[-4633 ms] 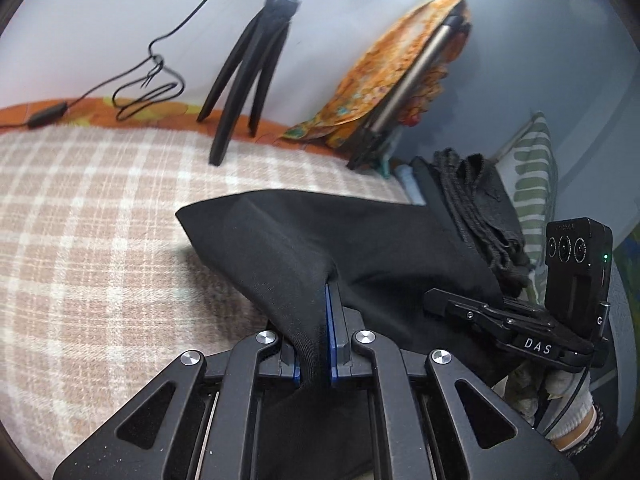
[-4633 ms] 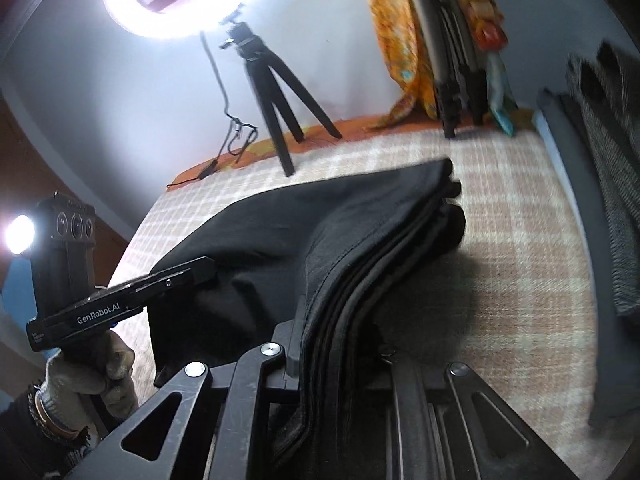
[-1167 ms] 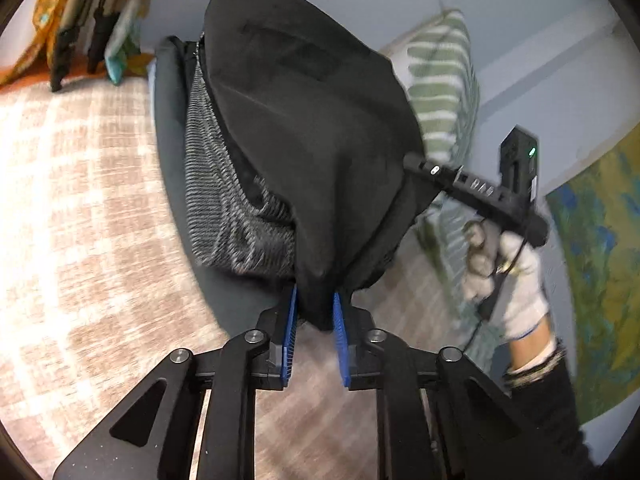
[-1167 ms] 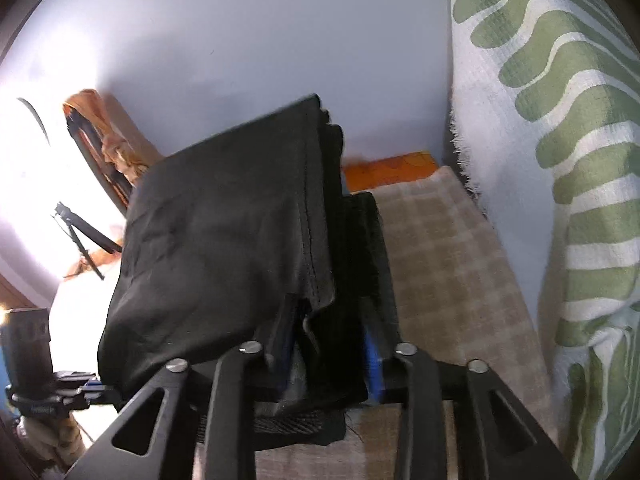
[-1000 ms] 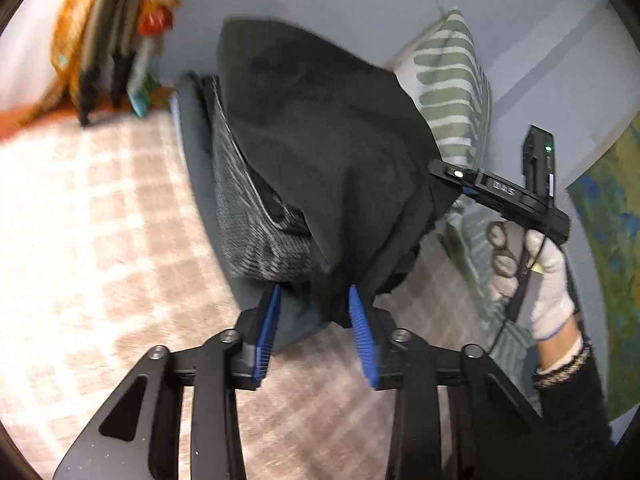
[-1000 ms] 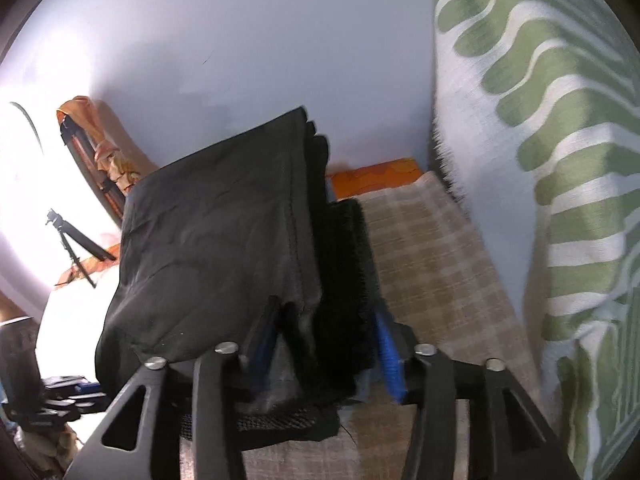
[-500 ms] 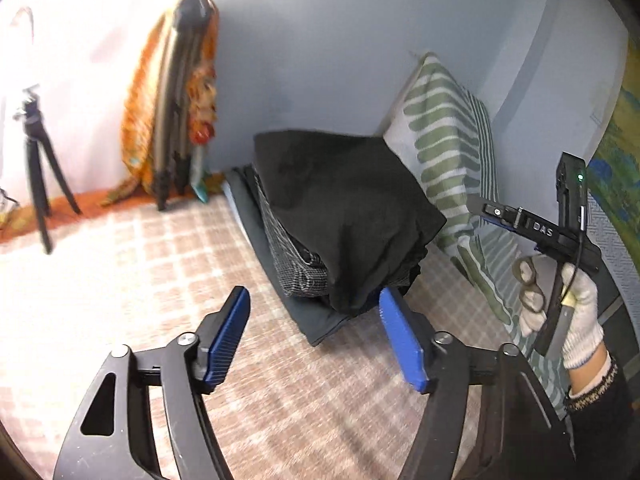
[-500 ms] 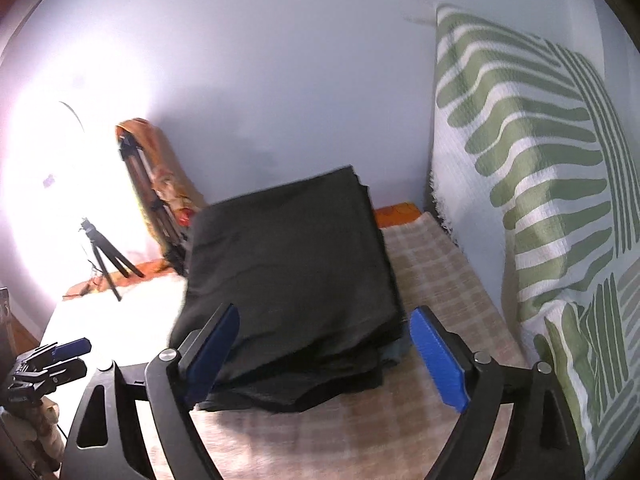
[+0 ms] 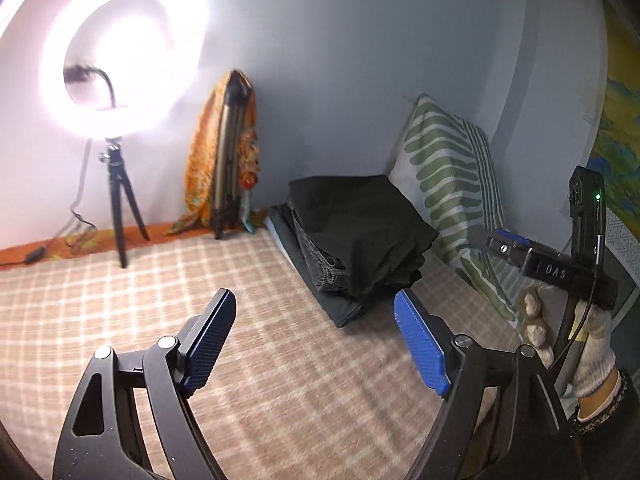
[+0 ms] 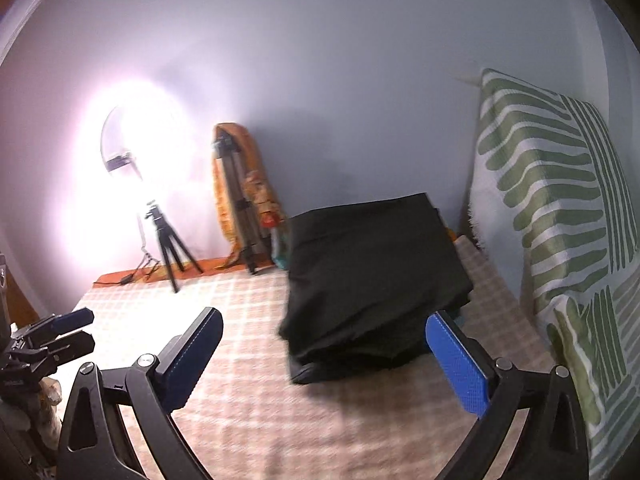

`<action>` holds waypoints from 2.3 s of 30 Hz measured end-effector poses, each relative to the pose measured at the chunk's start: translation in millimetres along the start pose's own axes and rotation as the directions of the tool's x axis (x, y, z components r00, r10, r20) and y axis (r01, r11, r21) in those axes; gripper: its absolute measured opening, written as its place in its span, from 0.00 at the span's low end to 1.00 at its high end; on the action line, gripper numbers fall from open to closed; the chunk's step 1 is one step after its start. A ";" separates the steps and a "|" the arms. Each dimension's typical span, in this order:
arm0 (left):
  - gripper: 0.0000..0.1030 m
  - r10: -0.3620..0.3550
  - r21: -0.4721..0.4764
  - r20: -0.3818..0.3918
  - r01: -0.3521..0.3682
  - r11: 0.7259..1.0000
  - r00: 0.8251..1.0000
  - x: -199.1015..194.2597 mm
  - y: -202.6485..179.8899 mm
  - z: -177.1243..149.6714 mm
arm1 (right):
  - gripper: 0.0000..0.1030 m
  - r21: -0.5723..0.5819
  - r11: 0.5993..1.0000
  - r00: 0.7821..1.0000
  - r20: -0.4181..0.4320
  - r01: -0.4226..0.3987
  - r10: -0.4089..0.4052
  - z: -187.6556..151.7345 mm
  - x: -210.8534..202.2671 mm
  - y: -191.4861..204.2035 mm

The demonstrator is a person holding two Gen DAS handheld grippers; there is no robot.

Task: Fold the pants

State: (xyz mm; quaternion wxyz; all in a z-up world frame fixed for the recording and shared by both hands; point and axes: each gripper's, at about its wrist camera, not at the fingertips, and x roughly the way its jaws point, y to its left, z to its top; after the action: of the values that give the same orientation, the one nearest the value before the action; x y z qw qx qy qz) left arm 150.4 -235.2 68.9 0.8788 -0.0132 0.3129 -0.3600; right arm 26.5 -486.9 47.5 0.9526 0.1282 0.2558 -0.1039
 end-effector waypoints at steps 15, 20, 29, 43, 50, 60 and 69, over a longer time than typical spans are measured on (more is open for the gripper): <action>0.83 0.081 0.024 0.070 -0.082 0.996 0.994 -75.1 1.5 -38.4 | 1.00 -0.005 1.000 0.999 0.046 0.002 -0.002 -54.0 -40.5 60.3; 0.84 0.102 0.024 0.067 -0.104 0.994 0.993 -77.5 3.2 -48.9 | 1.00 -0.033 0.999 0.999 0.049 0.001 0.000 -73.1 -39.8 76.1; 0.84 0.140 0.048 0.064 -0.143 0.988 0.988 -72.1 2.3 -59.6 | 1.00 -0.030 0.999 0.998 0.065 0.020 -0.018 -85.0 -31.6 82.6; 0.84 0.217 0.065 0.059 -0.221 0.973 0.974 -71.6 4.4 -67.6 | 1.00 -0.053 0.997 0.995 0.081 0.060 -0.056 -93.2 -23.1 92.8; 0.86 0.229 0.075 0.072 -0.234 0.969 0.971 -74.4 3.1 -67.8 | 1.00 -0.048 0.996 0.994 0.087 0.076 -0.071 -92.7 -20.6 93.2; 0.87 0.231 0.074 0.066 -0.236 0.969 0.971 -73.2 4.3 -67.9 | 1.00 -0.043 0.996 0.994 0.085 0.078 -0.074 -93.5 -19.1 92.8; 0.87 0.229 0.079 0.067 -0.234 0.969 0.971 -73.6 4.0 -66.9 | 1.00 -0.033 0.996 0.994 0.086 0.078 -0.075 -93.6 -19.1 91.1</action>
State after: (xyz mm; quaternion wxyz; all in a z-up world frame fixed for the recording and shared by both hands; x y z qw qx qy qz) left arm 75.4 -171.5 53.9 0.9231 0.0512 0.2711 -0.2678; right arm -8.7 -370.4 -3.6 0.9600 0.0965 0.2219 -0.1409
